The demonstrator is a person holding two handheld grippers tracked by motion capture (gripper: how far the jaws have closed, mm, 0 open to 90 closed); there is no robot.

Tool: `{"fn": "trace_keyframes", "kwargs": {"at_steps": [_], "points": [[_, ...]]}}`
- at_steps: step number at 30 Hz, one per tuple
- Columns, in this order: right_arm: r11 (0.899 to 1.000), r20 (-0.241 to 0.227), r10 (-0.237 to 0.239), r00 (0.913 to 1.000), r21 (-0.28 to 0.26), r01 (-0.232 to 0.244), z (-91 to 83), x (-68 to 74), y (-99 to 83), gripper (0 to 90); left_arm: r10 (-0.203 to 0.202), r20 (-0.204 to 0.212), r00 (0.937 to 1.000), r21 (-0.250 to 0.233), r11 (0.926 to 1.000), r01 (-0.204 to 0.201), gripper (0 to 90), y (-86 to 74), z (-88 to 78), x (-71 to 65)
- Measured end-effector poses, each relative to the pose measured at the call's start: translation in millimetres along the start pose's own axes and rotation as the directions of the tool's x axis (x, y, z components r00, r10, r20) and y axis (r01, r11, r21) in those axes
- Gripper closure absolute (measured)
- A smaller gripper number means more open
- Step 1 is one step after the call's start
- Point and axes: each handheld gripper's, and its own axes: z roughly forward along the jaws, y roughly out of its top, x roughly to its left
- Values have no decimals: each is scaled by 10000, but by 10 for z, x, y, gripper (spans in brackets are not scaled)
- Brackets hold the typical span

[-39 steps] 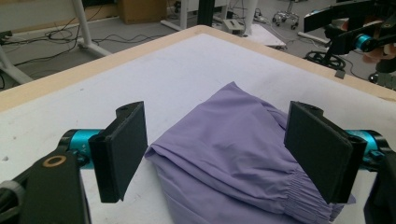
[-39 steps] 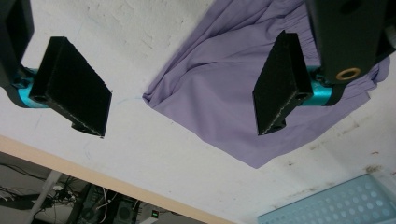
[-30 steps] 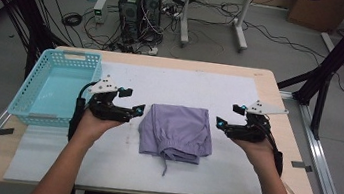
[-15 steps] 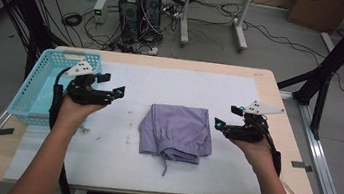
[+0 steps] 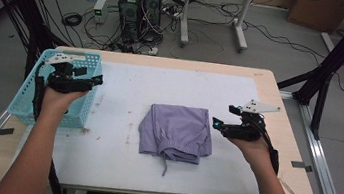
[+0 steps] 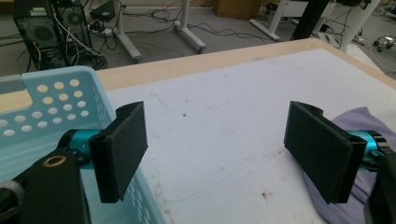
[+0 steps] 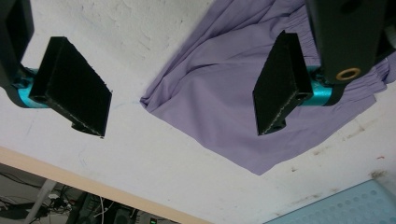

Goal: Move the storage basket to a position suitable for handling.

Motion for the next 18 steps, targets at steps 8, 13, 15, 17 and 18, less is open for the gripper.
{"fn": "trace_keyframes", "kwargs": {"at_steps": [8, 13, 15, 17, 18], "points": [[10000, -13, -27, 10000, -32, 27, -27, 4, -5, 199, -429, -181, 9989, 713, 9965, 440, 214, -134, 143, 194], [10000, -8, -6, 10000, -65, 6, -44, -16, -9, 199, -568, -355, 9978, 824, 9948, 595, 230, -179, 149, 275], [10000, 17, 0, 10000, -77, 0, -50, -21, -10, 199, -751, -511, 9959, 871, 9930, 794, 246, -189, 161, 310], [10000, 17, 6, 10000, -71, -6, -55, -18, -10, 199, -704, -729, 9948, 978, 9922, 774, 248, -193, 171, 335], [10000, 22, -19, 10000, -93, 20, -58, -18, -9, 199, -746, -787, 9941, 1057, 9909, 827, 251, -195, 180, 349]]}}
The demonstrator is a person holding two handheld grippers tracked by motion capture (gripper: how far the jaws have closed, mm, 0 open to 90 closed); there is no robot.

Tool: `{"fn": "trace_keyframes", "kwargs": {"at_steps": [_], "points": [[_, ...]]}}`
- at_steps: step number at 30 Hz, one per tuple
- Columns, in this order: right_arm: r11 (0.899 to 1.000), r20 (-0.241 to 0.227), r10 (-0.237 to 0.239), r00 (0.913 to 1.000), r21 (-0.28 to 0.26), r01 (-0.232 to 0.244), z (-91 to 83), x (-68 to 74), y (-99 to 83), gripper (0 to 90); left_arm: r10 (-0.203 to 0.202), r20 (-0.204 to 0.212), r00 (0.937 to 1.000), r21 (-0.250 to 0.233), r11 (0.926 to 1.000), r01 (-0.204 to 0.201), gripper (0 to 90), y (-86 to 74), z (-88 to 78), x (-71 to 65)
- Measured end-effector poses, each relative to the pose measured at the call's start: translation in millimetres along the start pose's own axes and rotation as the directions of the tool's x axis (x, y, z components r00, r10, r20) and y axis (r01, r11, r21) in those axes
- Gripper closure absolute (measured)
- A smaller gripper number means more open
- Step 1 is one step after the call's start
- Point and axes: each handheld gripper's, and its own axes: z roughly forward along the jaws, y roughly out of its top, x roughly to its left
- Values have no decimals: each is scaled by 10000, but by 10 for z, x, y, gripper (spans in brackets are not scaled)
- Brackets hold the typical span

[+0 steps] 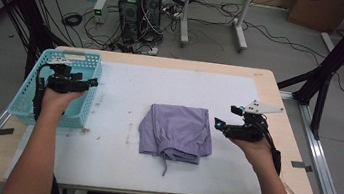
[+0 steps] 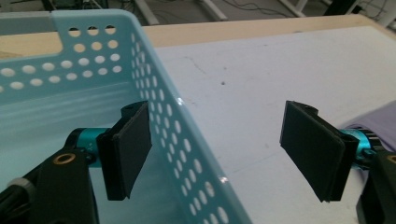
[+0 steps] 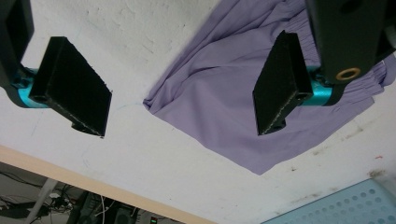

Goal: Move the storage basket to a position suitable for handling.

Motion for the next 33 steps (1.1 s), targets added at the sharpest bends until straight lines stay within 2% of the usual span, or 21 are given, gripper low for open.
{"fn": "trace_keyframes", "kwargs": {"at_steps": [2, 6, 9, 11, 12, 14, 16, 19, 21, 24, 28, 30, 31, 32, 33], "points": [[10000, -1, 23, 10000, 6, -23, -9, 0, 0, 199, 27, -31, 10000, 115, 9999, -26, 251, -1, 20, 15], [10000, 57, 38, 10000, 31, -38, -25, -10, -3, 199, 171, -312, 9994, 711, 9974, -149, 277, -8, 86, 34], [10000, 78, 40, 10000, 4, -40, -36, -20, 0, 199, 348, 15, 9994, 1378, 9899, -346, 401, -39, 172, 35], [10000, 109, 50, 9999, -6, -50, -46, -24, 0, 199, 692, 275, 9972, 1777, 9814, -730, 483, -58, 237, 5], [10000, 106, 43, 9999, -13, -43, -53, -26, -2, 199, 910, 203, 9956, 1952, 9763, -932, 517, -57, 260, -25], [10000, 141, 26, 9999, 4, -26, -68, -34, -10, 199, 882, 229, 9958, 2023, 9751, -911, 570, -47, 276, -62], [10000, 154, 60, 9999, -2, -60, -82, -44, -20, 199, 1154, 422, 9924, 2114, 9698, -1217, 588, -40, 296, -116], [9999, 181, 117, 9998, -69, -116, -93, -56, -36, 200, 1534, 863, 9844, 2178, 9613, -1689, 601, -34, 329, -222], [9999, 185, 153, 9997, -58, -152, -97, -54, -46, 199, 1754, 1241, 9766, 2178, 9554, -1993, 604, -28, 365, -319], [10000, 161, 81, 9998, -53, -81, -103, -44, -52, 199, 2136, 1832, 9596, 2128, 9443, -2509, 605, -19, 411, -473], [10000, 180, 32, 9998, -75, -31, -115, -20, -48, 199, 2534, 2335, 9388, 2075, 9302, -3027, 604, -17, 446, -660], [10000, 150, 64, 9999, -73, -63, -112, -13, -44, 199, 2713, 2468, 9303, 1930, 9270, -3215, 604, -12, 445, -752], [9999, 178, 78, 9998, -65, -76, -111, -6, -40, 199, 2713, 2468, 9303, 1930, 9270, -3215, 604, -12, 445, -752], [9999, 162, 100, 9998, -72, -99, -107, 0, -35, 200, 2748, 2610, 9254, 1805, 9278, -3264, 603, -6, 441, -811], [9999, 160, 36, 9999, -101, -34, -100, 1, -33, 200, 2790, 2727, 9208, 1810, 9251, -3339, 609, -8, 441, -842]]}}
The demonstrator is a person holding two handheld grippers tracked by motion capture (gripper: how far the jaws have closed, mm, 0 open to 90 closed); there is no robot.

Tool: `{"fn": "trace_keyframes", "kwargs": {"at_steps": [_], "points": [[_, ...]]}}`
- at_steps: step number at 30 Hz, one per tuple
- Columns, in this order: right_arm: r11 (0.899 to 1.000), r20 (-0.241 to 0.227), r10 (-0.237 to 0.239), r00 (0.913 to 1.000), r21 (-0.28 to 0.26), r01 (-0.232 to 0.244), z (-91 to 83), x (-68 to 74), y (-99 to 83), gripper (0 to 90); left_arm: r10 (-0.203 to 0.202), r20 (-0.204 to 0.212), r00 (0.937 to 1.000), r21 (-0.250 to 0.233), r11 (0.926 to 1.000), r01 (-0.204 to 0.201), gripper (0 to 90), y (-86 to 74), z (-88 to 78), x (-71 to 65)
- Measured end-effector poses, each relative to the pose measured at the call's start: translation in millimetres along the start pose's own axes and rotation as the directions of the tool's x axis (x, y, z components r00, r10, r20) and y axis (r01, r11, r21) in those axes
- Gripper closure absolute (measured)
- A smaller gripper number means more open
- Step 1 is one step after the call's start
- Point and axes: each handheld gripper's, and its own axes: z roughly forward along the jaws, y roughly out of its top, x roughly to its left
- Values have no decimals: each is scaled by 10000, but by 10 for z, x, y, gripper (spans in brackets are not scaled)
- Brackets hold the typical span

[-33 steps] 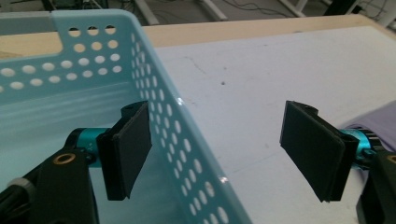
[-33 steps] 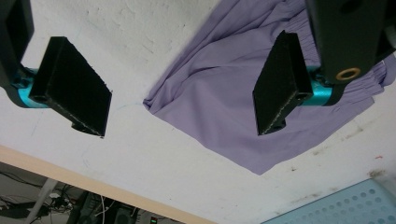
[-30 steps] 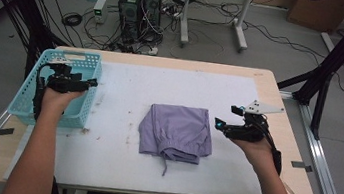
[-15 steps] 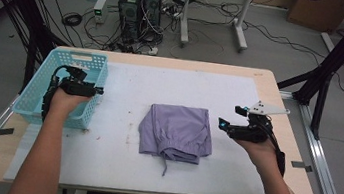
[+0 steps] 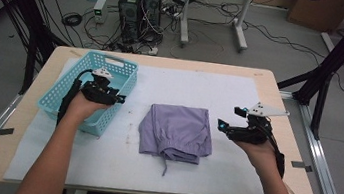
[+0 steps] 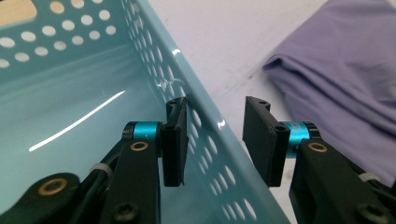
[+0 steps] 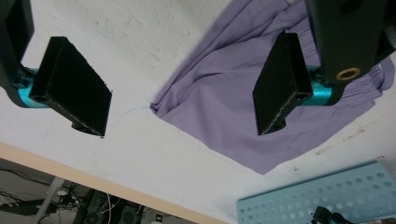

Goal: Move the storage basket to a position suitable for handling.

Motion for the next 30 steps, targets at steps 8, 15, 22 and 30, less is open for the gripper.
{"fn": "trace_keyframes", "kwargs": {"at_steps": [8, 15, 22, 30], "points": [[9999, -106, -88, 9999, 49, 89, 60, 53, 26, 200, 200, 243, 9995, 205, 9996, -205, 611, -3, 46, -81], [10000, -97, -32, 9999, -5, 32, 58, 45, 29, 199, -32, -194, 9998, -690, 9976, 18, 465, 25, -74, -42], [10000, -117, -20, 9999, 16, 20, 57, 48, 37, 199, -490, -360, 9982, -1845, 9819, 415, 332, 61, -322, -33], [9997, -100, -206, 9997, -161, 204, -9, 52, 111, 199, -64, 27, 10000, -2791, 9602, 69, 252, 216, -527, -202]]}}
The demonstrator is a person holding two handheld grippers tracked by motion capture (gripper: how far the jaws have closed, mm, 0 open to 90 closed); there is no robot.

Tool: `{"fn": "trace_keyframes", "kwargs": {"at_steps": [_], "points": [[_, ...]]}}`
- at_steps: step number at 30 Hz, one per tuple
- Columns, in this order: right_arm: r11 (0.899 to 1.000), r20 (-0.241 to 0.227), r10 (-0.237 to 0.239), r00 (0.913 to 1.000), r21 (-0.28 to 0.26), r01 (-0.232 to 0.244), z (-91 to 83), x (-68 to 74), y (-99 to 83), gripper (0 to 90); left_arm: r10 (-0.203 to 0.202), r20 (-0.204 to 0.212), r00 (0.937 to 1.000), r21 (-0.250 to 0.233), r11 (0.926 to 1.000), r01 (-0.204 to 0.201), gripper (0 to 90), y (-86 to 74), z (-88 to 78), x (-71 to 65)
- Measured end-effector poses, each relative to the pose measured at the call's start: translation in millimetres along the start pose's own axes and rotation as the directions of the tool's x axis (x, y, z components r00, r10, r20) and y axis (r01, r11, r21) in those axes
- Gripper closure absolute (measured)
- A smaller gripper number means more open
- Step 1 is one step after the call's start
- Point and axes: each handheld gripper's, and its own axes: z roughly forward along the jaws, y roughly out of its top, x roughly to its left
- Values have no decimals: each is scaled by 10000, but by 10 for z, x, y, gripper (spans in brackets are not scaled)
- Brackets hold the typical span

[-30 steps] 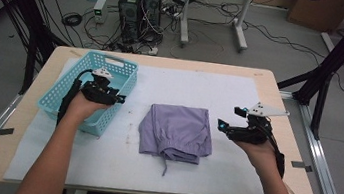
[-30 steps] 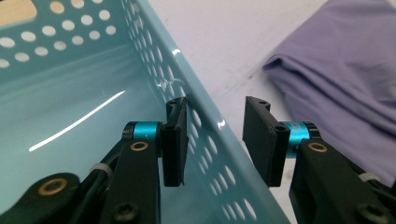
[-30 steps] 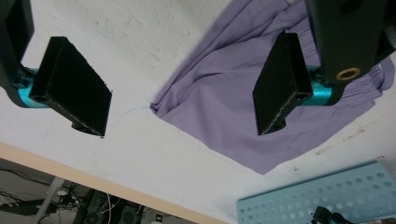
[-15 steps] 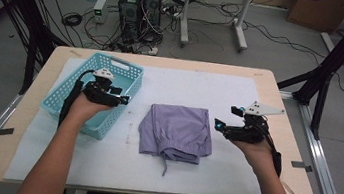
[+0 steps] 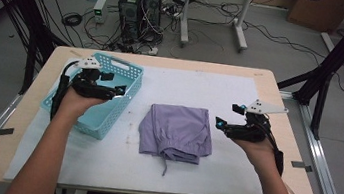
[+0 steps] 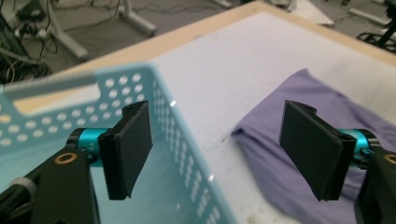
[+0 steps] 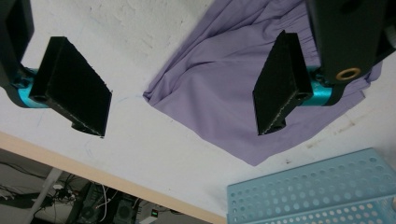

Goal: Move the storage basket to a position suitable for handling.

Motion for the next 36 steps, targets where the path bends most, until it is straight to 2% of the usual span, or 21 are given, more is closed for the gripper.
{"fn": "trace_keyframes", "kwargs": {"at_steps": [5, 12, 18, 22, 30, 36], "points": [[9998, 9, -18, 10000, -183, 18, -65, 0, 45, 199, 380, 371, 9986, -311, 9988, -368, 242, 99, -21, -175], [9995, -9, -17, 10000, -319, 17, -134, -8, 24, 199, 624, 708, 9955, -516, 9969, -588, 220, 154, -10, -391], [9988, -51, 72, 10000, -483, -74, -186, -12, -11, 199, 605, 931, 9938, -855, 9949, -526, 196, 162, -40, -525], [9984, 33, 1, 10000, -562, 1, -233, -33, -44, 199, 754, 1175, 9902, -1015, 9928, -635, 193, 130, -22, -642], [9982, 104, 224, 9997, -559, -218, -279, -77, -89, 199, 767, 1362, 9877, -874, 9940, -651, 193, 81, 75, -691], [9982, 114, 202, 9997, -561, -195, -267, -87, -109, 199, 730, 1389, 9876, -788, 9949, -624, 193, 50, 119, -739]]}}
